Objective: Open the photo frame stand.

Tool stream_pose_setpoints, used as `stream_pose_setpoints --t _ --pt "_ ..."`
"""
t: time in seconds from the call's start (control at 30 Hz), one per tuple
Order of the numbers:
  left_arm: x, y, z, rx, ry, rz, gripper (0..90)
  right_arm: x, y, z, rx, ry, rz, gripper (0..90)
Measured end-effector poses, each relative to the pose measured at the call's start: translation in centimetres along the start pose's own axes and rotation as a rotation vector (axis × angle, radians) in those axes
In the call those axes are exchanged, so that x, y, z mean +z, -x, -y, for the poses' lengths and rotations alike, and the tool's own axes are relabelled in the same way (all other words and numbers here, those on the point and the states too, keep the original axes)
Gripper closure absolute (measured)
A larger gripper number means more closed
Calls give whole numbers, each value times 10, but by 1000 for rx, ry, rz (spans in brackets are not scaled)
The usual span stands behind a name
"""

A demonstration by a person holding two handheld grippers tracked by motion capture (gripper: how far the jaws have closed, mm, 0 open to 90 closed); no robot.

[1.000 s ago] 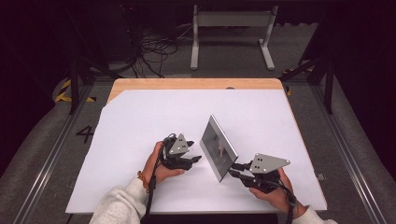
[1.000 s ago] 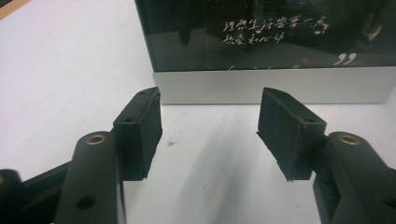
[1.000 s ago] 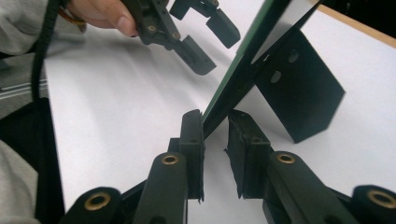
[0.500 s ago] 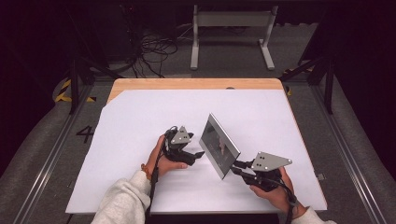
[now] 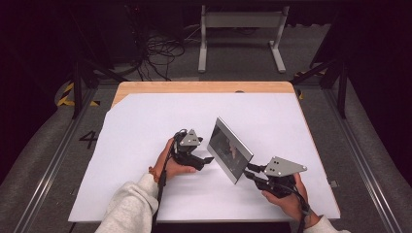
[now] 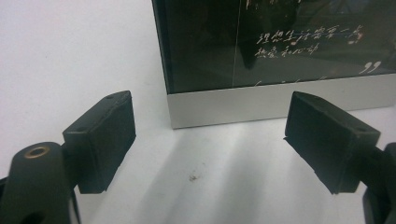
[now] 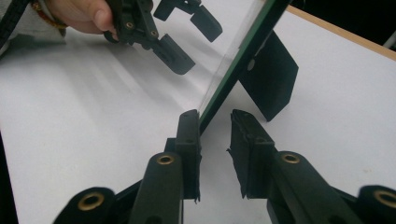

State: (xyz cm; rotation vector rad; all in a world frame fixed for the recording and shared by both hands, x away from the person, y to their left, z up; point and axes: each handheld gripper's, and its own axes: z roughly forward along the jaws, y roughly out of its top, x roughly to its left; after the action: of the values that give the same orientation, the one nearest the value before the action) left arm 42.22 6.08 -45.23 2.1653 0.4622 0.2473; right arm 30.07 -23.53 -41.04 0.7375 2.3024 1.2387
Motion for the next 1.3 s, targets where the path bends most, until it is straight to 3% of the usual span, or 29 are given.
stream_pose_setpoints --t 0.1,0.27,0.4,0.73,1.0,1.3 --pt "-1 0 0 0 2 -2 164 3 -1 1 26 4 -15 637" --pt "0 1 0 -1 0 5 161 11 0 -1 65 13 -35 618" --pt "0 2 -1 -1 0 7 159 21 2 -2 78 10 -57 745" --pt "2 3 -1 -5 0 16 163 25 18 1 116 18 -154 762" --pt "4 2 -3 9 -7 12 161 23 25 0 86 0 -166 769" --pt "11 -2 -15 -12 13 20 149 23 29 0 85 -3 -178 775"
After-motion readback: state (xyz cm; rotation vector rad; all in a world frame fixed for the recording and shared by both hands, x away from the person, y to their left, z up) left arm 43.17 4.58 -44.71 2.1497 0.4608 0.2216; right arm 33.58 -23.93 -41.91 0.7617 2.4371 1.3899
